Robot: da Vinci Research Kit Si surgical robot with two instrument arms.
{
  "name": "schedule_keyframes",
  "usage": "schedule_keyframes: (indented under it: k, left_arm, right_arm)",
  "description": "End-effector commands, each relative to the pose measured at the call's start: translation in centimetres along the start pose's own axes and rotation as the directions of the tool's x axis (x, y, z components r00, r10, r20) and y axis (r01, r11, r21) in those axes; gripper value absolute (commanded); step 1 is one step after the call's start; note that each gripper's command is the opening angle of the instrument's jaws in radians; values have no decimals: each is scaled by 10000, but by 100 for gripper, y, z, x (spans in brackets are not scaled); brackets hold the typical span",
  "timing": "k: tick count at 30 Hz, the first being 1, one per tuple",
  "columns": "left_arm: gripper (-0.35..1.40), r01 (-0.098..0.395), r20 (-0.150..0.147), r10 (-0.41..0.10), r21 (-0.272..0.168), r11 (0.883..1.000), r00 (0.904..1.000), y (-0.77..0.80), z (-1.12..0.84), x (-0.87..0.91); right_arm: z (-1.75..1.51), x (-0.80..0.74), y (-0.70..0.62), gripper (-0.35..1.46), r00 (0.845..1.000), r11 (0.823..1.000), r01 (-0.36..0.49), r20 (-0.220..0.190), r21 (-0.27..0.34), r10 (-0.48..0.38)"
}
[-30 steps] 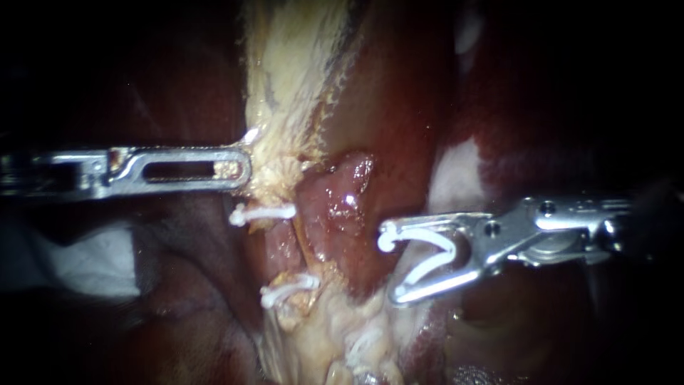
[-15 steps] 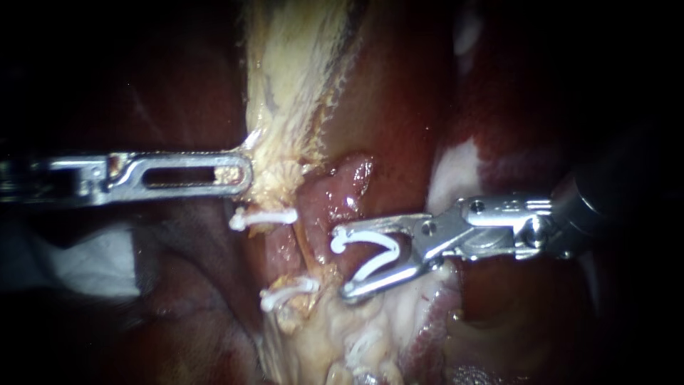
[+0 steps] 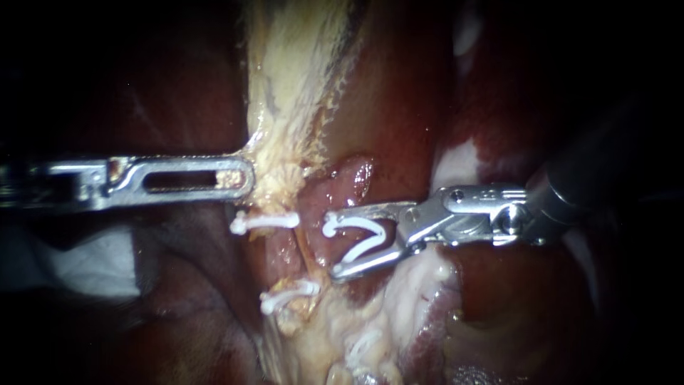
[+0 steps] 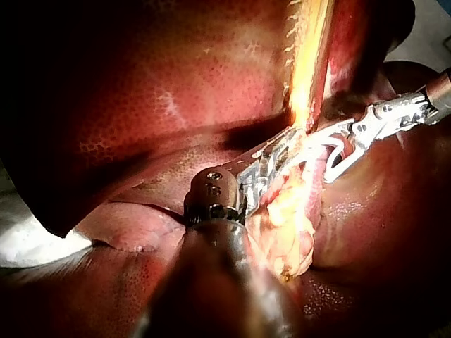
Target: Clipping first clip right tube
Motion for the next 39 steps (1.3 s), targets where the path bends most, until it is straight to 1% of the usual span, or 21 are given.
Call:
schedule_keyframes:
  k: [1,2,11,16,19,22,26,30,33,39]
  left_arm:
    - [-35,-2,-14,2,13,10000,10000,0,0,0]
    - [-35,-2,-13,2,13,10000,10000,0,0,0]
    - [-35,-2,-13,2,12,10000,10000,-1,0,0]
    - [-35,-1,-11,1,11,10000,10000,-1,0,0]
    - [-35,-1,-9,1,9,10000,10000,-1,1,0]
    - [-35,-2,-11,2,12,10000,10000,-1,1,0]
    - [-35,-4,-14,4,16,10000,10000,1,2,-1]
    - [-35,-7,-20,7,23,10000,10000,3,2,-1]
    - [-35,-9,-24,9,28,10000,10000,5,3,-2]
    - [-35,-12,-28,13,33,10000,10000,8,4,-3]
  right_arm:
    - [3,0,1,58,10000,10000,-1,-1,-23,1]
    - [8,1,3,58,10000,10000,-4,-6,-75,4]
    - [37,4,11,59,10000,9999,85,21,75,-86]
    - [40,4,9,59,9999,9997,74,68,231,-76]
    - [42,4,7,59,10000,9988,-38,-52,493,40]
    - [43,6,2,59,9993,9963,-192,-297,843,217]
    - [46,8,-6,59,9984,9906,-297,-444,1336,359]
    - [50,11,-17,58,9959,9821,-468,-682,1826,601]
    - [52,12,-22,57,9958,9770,-497,-650,2072,644]
    - [55,10,-27,56,9960,9749,-499,-610,2168,645]
